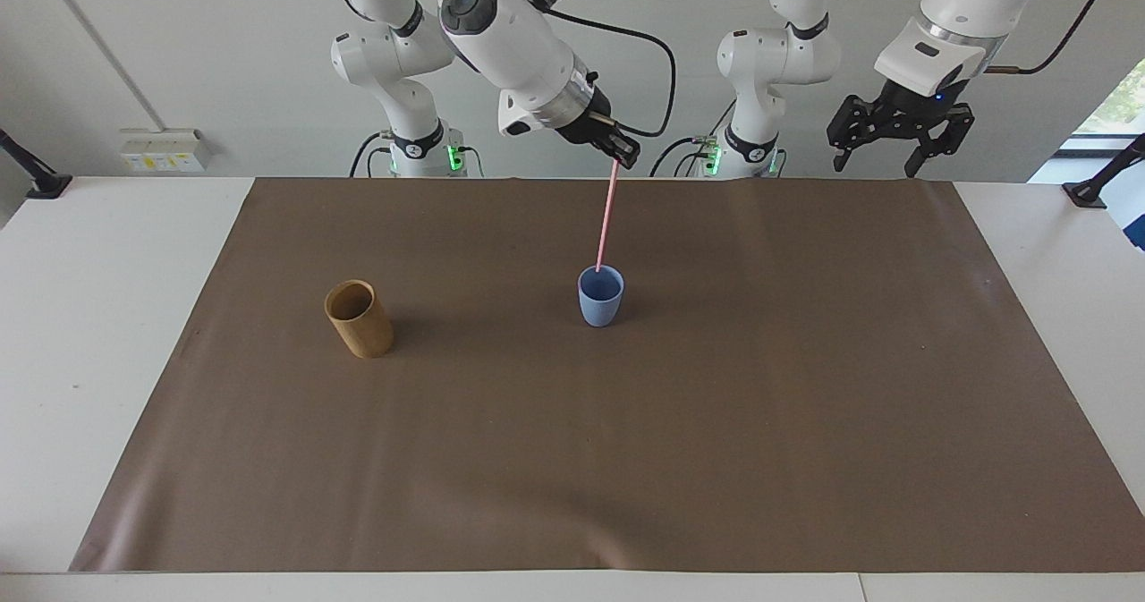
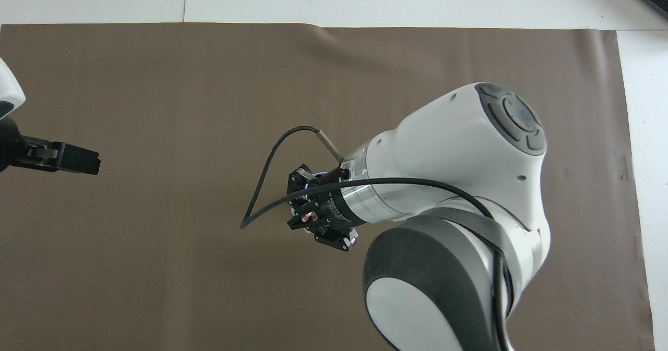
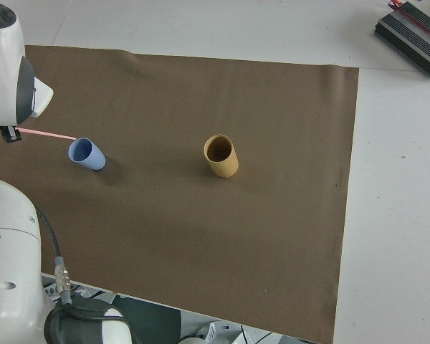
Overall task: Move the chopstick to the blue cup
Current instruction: 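Carry the pink straw with the right gripper over the blue cup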
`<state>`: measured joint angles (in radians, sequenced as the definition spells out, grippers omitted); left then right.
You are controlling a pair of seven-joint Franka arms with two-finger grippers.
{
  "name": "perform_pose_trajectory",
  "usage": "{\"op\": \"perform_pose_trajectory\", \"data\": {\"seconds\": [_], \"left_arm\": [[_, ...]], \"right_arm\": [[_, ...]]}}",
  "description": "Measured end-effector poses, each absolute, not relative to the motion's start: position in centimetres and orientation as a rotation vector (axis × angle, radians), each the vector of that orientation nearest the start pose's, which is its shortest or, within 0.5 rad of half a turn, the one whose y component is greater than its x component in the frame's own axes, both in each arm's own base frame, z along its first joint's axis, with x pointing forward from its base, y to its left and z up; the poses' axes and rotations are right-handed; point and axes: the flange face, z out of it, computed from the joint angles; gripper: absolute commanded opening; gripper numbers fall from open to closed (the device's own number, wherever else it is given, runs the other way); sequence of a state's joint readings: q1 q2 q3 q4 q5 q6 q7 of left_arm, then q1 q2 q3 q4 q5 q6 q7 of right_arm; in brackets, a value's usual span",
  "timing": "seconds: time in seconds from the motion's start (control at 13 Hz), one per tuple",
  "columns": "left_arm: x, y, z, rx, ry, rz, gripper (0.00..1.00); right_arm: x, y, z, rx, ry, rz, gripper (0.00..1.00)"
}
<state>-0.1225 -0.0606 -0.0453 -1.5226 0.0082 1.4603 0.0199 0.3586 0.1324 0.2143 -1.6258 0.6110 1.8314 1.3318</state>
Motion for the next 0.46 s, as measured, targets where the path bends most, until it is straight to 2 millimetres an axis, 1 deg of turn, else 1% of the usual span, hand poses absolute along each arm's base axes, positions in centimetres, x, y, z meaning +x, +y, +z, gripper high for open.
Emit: {"op": "perform_pose_trajectory", "data": {"seconds": [0.08,0.15,0.31,0.46], "left_arm": [[51.6,-8.7,67.0,-3.117,0.292,0.002,1.00],[51.6,-8.7,67.0,-3.117,0.292,0.002,1.00],[51.6,-8.7,67.0,-3.117,0.292,0.002,1.00],[51.6,-8.7,67.0,-3.117,0.292,0.002,1.00]], "right_arm": [[49.7,36.9,55.4,-2.385,1.165,0.650,0.00],[49.9,36.9,54.9,-2.384,1.173,0.656,0.00],[50.1,36.7,54.8,-2.380,1.181,0.656,0.00],[50.0,36.6,54.0,-2.386,1.194,0.671,0.00]]}}
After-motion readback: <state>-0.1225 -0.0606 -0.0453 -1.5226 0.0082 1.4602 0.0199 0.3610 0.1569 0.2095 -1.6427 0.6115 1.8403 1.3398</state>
